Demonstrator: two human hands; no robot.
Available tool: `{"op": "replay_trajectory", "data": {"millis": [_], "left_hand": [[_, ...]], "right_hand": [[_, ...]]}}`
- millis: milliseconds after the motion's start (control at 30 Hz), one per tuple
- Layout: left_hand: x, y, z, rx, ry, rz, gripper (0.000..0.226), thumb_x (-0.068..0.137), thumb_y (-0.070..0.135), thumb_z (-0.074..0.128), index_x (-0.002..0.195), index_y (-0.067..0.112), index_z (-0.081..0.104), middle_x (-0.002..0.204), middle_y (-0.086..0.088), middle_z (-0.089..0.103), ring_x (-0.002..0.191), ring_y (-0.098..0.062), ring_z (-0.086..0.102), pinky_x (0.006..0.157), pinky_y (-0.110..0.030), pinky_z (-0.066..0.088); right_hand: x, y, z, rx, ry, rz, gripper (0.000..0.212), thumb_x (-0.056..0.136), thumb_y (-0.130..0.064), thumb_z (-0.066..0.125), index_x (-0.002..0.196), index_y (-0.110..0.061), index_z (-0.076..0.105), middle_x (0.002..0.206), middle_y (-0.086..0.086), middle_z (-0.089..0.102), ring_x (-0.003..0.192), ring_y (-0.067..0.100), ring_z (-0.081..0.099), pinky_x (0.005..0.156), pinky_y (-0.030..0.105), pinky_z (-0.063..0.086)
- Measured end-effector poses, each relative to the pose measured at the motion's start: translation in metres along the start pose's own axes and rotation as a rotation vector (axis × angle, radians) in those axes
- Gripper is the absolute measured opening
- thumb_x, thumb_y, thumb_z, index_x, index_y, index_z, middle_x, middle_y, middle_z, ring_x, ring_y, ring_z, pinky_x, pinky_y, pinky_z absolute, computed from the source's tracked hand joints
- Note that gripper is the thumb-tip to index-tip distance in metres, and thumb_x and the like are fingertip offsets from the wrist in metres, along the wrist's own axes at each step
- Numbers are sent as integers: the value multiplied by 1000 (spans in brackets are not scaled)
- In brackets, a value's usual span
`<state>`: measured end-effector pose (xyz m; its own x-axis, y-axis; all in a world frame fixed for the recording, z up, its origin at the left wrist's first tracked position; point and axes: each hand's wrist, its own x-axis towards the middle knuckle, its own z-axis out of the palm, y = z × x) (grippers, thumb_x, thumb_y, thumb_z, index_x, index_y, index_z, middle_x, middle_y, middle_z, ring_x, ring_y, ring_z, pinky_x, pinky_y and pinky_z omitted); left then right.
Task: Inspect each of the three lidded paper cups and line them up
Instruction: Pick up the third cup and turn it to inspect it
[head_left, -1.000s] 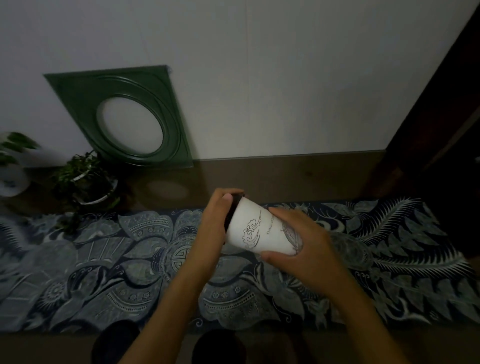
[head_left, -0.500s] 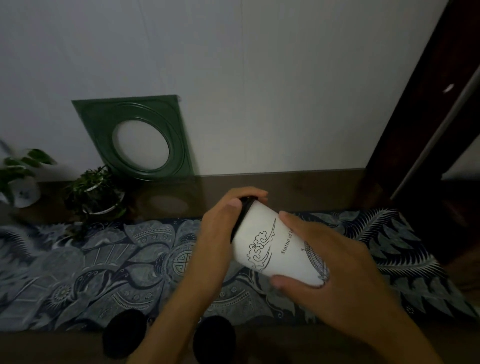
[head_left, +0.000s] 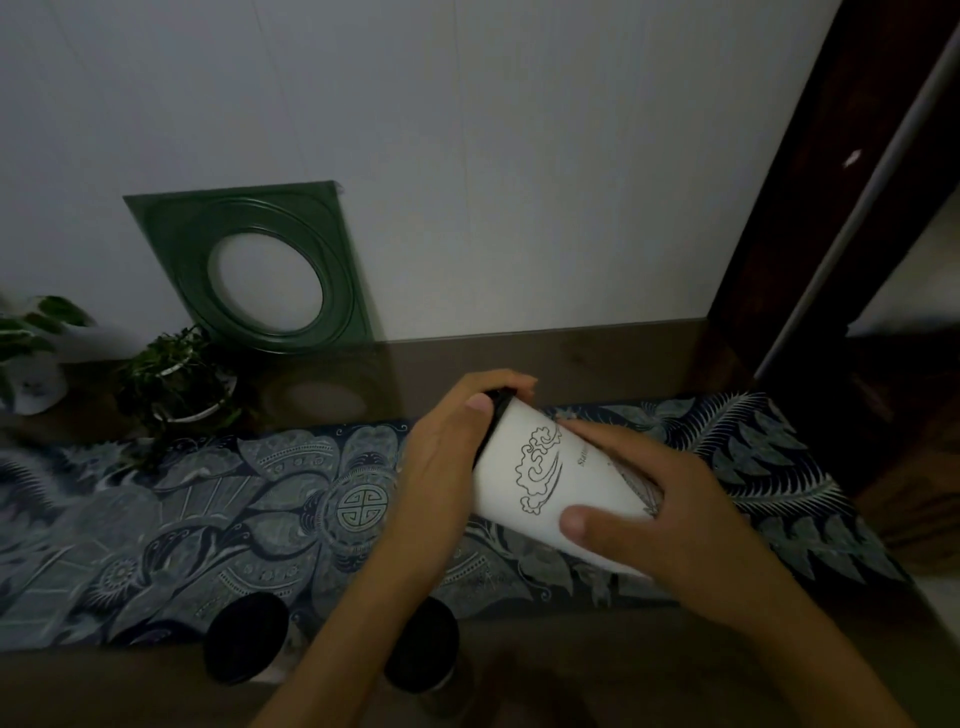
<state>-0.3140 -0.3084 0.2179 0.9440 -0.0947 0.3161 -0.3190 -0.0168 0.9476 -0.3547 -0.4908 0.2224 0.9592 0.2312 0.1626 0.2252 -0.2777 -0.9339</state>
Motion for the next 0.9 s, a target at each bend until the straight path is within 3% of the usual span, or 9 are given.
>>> {"op": "replay_trajectory", "data": {"millis": [100,200,300,400,500,667,767,833,900], "left_hand": [[6,5,2,-68,42,-86,39,84,43,44,96,22,74,98,-8,73,92,-29,68,77,-44,57],[11,8,1,-75,112,-281,32,92,26,46,81,27,76,85,3,75,87,-23,66,68,-35,55],[9,11,-3,-138,63,-490,31,93,29,49,84,29,78,105,-7,75,94,-28,67,75,-41,53],[6,11,-7,-111,20,-419,31,96,35,47,101,28,77,112,-5,74,103,-28,68,77,-40,56],[2,9,-10,-68,-43,-214,42,88,52,45,113,31,72,116,0,73,107,-22,68,85,-38,57],[-3,7,-12,-45,-85,-13,42,91,46,43,119,26,68,121,1,70,109,-20,65,89,-34,55],[0,5,-9,-66,-20,-53,31,87,43,50,103,34,74,109,6,74,98,-15,67,80,-29,56],[5,5,-6,-58,54,-117,23,87,36,53,91,37,76,96,12,75,88,-10,67,72,-25,56],[8,3,-4,-51,100,-203,27,92,30,52,86,37,77,91,15,75,89,-14,66,71,-31,55]], "right_hand": [[0,2,0,-98,30,27,56,66,-52,73,118,-52,52,113,-38,57,102,-12,57,72,10,52],[-3,3,6,-540,142,-109,72,68,-68,61,133,-44,42,124,-27,49,101,-1,55,77,18,50],[-6,8,13,-920,118,-268,81,72,-71,54,141,-33,35,132,-8,46,100,9,56,71,23,54],[-12,9,12,-758,112,-185,82,68,-68,61,141,-42,33,129,-19,47,102,-1,53,75,18,50],[-16,5,8,-191,95,23,73,62,-57,77,128,-52,46,119,-34,53,103,-8,56,70,16,55],[-10,3,7,466,32,241,48,67,-38,78,113,-32,67,108,4,73,85,23,74,61,26,57],[-10,2,8,345,53,222,40,76,-41,75,114,-32,65,109,0,72,88,15,73,65,24,57],[-12,1,9,36,104,94,48,76,-47,74,120,-40,57,115,-17,62,97,2,66,70,20,57],[-13,2,9,-396,92,-48,69,73,-57,71,133,-46,39,126,-26,43,105,-2,54,77,21,54]]}}
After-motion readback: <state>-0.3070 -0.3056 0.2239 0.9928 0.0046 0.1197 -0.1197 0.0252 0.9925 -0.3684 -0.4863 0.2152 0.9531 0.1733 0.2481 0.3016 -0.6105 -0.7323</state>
